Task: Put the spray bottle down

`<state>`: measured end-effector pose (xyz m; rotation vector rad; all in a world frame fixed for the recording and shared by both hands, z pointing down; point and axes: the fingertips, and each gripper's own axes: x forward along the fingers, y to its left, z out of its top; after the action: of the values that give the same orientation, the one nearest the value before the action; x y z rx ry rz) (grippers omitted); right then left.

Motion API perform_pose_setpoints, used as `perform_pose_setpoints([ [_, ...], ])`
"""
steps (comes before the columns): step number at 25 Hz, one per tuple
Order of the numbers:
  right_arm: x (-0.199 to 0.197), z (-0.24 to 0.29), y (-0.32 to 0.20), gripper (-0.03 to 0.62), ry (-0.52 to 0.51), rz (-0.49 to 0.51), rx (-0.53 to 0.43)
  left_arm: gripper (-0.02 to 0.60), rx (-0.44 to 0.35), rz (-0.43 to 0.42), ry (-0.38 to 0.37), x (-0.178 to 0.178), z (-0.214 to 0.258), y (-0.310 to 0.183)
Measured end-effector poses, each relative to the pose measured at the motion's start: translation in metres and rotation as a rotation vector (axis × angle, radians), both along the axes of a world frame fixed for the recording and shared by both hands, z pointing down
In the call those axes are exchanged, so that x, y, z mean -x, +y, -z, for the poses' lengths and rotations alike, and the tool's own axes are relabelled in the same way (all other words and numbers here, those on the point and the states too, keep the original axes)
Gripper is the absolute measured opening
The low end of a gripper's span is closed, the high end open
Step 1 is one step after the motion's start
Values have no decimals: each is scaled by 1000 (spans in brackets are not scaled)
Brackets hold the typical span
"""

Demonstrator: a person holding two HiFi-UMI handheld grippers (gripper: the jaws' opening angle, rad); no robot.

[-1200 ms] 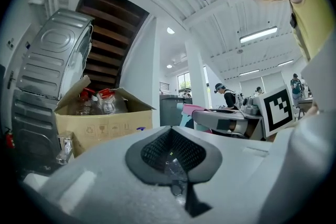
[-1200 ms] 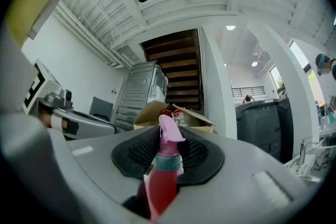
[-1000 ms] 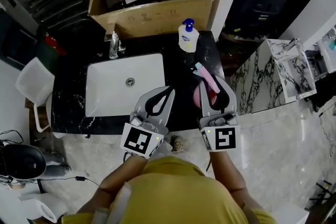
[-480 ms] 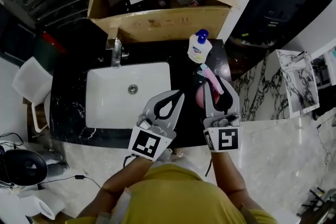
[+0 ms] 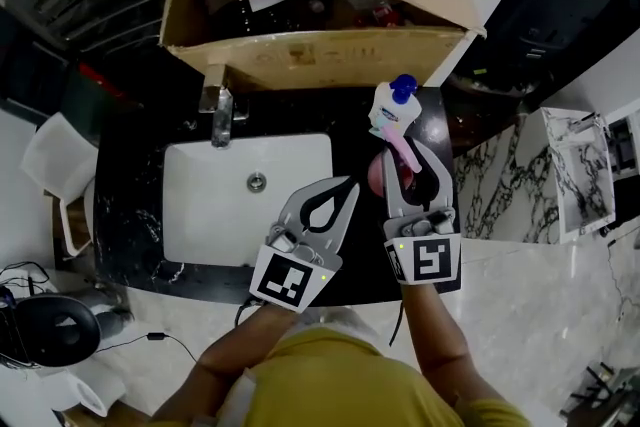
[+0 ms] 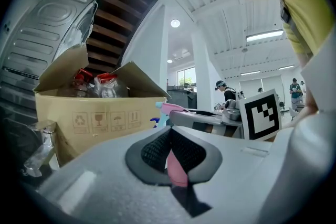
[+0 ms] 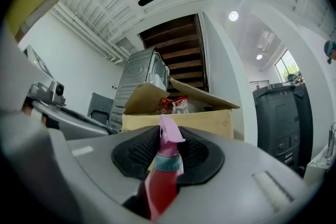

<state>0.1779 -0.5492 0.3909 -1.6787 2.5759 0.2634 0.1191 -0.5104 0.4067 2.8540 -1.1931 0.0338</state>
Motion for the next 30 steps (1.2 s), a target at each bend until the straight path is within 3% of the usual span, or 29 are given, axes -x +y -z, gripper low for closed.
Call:
perform_pose_setpoints([
  [16,10,-29,-47,106,6,23,-15,3,48,11,-10,1,-30,-33],
  [30,6,-56,-45,109,-24,1,20,3,83,10,-17,2,-43,-26],
])
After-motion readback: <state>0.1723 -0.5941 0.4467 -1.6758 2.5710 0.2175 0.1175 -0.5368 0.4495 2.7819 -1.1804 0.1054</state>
